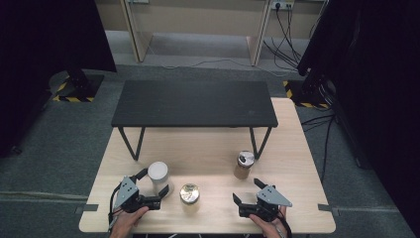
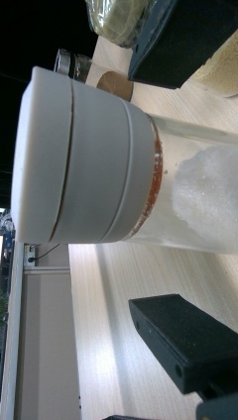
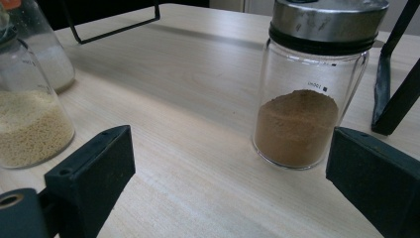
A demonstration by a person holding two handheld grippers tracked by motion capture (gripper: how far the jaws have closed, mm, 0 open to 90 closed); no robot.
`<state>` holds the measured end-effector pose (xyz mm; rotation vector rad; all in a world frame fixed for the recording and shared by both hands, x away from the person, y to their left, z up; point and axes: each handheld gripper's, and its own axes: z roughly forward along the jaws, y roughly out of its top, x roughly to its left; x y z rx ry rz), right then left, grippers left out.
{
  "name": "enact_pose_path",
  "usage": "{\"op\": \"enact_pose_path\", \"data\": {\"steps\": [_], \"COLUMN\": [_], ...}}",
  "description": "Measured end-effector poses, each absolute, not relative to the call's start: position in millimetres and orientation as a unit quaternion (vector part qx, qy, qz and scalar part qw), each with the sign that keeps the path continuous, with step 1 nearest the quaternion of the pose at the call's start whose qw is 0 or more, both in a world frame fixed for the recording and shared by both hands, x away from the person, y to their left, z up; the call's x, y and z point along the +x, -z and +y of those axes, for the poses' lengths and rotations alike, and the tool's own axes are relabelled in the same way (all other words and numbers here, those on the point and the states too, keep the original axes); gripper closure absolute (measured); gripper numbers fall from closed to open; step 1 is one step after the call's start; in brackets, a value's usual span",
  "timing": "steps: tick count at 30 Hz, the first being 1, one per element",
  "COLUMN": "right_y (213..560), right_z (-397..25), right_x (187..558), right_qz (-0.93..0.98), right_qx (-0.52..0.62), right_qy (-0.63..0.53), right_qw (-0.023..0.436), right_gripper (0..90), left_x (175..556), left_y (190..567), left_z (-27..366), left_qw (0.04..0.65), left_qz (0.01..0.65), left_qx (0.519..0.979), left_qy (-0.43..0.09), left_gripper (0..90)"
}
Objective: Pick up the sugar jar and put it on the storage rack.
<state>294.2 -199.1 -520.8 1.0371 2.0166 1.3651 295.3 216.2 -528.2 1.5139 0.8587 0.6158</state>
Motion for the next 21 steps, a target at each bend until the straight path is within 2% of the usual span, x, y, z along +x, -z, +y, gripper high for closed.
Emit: {"op": "enact_pose_path", "data": {"steps": [21], "right_y": [520.2], "right_z": [-198.4], "right_x": [293.5], "right_qz": [0.735], "right_qx": [0.378], "right_qy": [-0.508], "right_qw": [0.243], "right_gripper": [5.2], "left_x": [295.5], "left_y": [528.4], "left_z": [215.3], "left_qw": [0.603], "left_qz": [0.370], "left_qx": [0.655], "left_qy": [-0.265], "left_gripper": [0.0]}}
